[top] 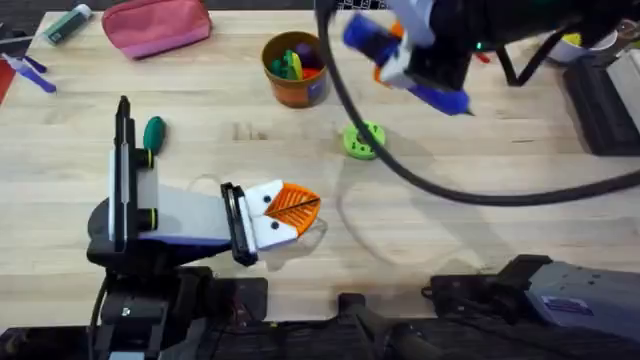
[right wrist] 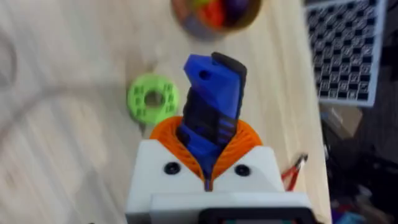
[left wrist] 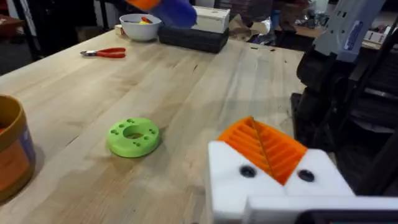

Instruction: Pick up the gripper from the table and insert it into the empty holder that is missing its gripper. Then pick up a screw, insert it into the mounting hole, and use the screwdriver to tighten it. Finally, clean up the table by picking up the vegetable and placing it into the bucket.

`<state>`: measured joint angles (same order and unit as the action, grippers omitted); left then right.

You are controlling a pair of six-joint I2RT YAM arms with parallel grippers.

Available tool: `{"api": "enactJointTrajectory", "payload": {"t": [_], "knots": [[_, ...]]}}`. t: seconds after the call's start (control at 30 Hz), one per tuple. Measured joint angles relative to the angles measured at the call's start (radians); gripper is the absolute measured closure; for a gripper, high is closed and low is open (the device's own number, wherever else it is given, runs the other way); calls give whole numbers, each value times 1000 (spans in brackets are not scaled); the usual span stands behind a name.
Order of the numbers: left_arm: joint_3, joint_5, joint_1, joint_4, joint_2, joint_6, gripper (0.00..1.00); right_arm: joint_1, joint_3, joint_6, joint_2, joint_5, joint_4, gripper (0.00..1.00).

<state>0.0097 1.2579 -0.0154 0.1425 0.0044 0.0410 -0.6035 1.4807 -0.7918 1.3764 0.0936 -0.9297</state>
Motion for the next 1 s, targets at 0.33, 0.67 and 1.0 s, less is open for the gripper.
{"api": "enactJointTrajectory", "payload": {"t": [0.33,0.67,1.0], "knots": [[0,0,0,0,0,0,981,125,0,-100,136,66,-155,978],[0,0,0,0,0,0,981,272,3,-135,388,75,-127,978],[0,0,0,0,0,0,981,312,3,-145,616,75,-98,978]]}}
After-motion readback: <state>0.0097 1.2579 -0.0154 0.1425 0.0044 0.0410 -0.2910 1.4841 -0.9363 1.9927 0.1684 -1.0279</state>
